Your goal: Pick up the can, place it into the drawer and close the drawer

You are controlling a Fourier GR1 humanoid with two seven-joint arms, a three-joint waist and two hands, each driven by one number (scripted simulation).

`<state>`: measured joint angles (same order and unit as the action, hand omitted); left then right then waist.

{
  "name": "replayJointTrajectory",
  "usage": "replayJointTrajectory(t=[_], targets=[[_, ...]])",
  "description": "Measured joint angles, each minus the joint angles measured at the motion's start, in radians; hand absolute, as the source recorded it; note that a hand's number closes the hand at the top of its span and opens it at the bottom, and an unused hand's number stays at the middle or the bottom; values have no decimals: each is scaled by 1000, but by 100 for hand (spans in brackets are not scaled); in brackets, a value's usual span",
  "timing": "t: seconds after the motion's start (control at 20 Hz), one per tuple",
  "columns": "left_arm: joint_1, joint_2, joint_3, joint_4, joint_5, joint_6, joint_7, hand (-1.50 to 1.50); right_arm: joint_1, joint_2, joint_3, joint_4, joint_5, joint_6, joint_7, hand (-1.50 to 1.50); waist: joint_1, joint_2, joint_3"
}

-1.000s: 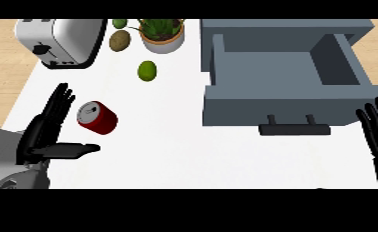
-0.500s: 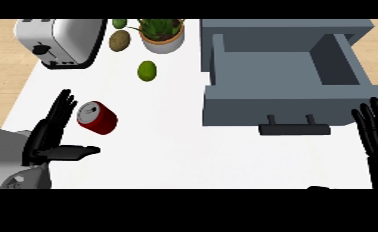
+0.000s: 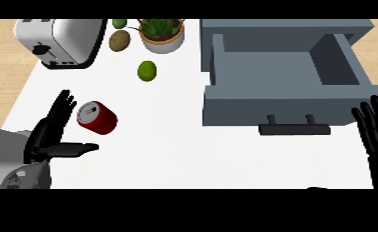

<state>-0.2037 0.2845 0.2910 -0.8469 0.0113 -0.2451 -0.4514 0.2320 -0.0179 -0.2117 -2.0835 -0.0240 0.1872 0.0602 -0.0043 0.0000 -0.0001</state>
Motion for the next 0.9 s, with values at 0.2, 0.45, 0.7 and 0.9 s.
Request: replayJointTrajectory(t=[0.2, 0.45, 0.7, 0.9], targets=[[-36, 1, -5, 103, -17, 10, -67, -150, 2, -10, -15, -31, -28, 12, 35, -150, -2, 0, 0], [-94, 3, -8, 190, -21, 22, -101, -150, 6, -10, -21, -40, -33, 16, 36, -150, -3, 1, 0], [-130, 15, -6, 266, -21, 22, -137, -150, 29, -6, -25, -46, -38, 26, 21, -150, -4, 1, -1], [-168, 0, -15, 289, -19, 41, -127, -150, 1, -6, -31, -53, -39, 13, 52, -150, -3, 1, 0]])
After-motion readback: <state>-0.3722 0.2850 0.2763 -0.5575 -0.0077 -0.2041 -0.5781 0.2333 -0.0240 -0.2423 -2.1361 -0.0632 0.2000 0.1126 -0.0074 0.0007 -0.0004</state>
